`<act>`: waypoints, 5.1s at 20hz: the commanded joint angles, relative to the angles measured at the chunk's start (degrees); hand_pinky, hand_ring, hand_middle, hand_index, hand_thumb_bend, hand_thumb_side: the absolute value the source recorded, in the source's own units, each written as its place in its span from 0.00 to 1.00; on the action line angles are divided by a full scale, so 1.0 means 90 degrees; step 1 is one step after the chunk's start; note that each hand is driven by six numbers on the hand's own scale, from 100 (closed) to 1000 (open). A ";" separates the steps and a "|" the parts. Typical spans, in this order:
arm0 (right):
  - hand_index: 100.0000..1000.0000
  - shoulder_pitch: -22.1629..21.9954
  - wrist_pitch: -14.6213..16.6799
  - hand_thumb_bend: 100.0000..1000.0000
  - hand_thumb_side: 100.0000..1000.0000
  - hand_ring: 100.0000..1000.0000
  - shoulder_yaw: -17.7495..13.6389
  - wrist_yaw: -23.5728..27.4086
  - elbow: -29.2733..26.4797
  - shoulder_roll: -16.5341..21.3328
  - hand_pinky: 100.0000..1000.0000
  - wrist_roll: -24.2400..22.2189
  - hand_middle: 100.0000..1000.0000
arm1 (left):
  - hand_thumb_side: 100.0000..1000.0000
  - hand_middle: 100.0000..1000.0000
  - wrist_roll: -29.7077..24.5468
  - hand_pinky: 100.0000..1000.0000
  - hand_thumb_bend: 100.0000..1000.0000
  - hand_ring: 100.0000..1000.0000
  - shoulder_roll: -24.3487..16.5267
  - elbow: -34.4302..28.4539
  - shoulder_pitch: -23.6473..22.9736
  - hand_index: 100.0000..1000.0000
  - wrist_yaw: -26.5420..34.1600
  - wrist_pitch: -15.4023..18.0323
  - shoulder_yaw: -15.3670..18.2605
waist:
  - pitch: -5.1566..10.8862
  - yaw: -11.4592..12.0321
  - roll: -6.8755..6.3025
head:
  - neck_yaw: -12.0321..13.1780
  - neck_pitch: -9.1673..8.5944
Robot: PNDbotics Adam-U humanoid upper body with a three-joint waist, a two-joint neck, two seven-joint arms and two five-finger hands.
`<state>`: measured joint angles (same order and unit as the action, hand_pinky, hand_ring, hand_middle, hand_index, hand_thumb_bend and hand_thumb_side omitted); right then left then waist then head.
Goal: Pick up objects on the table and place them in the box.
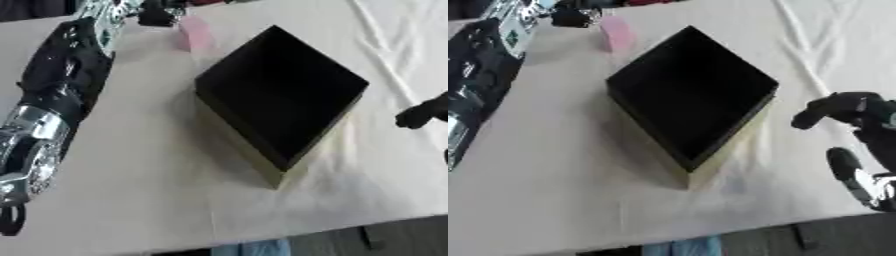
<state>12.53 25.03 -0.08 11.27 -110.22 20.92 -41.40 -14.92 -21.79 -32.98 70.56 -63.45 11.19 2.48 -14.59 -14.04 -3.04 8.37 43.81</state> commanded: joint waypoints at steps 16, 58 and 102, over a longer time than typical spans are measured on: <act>0.83 0.0100 0.0715 0.00 0.34 0.67 -0.0054 0.0106 -0.0066 0.0053 0.72 -0.0783 0.59 | 0.94 0.63 0.0155 0.67 0.10 0.61 0.0022 -0.0041 0.0030 0.85 -0.0493 0.0080 -0.0069 | -0.0005 -0.0082 0.0019 | -0.0053 0.0034; 0.84 0.0040 0.0753 0.00 0.34 0.67 -0.0074 0.0176 0.0022 0.0038 0.73 -0.0848 0.59 | 0.16 0.21 0.0711 0.44 0.00 0.27 0.0026 -0.0356 -0.0077 0.44 0.0277 0.0337 -0.0149 | 0.0133 0.0024 0.0116 | -0.0172 0.0034; 0.84 -0.0056 0.0736 0.00 0.34 0.67 -0.0026 0.0205 0.0060 -0.0006 0.73 -0.0904 0.58 | 0.18 0.29 -0.1517 0.48 0.00 0.35 0.0141 -0.3985 -0.0843 0.51 0.3092 0.2653 -0.3535 | 0.0355 0.0257 0.0216 | -0.0602 0.0013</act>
<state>11.56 24.35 -0.28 12.75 -109.15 20.40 -42.08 -28.15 -20.41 -68.76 62.03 -35.04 34.30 -29.54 -12.18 -11.70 -1.36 3.06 43.83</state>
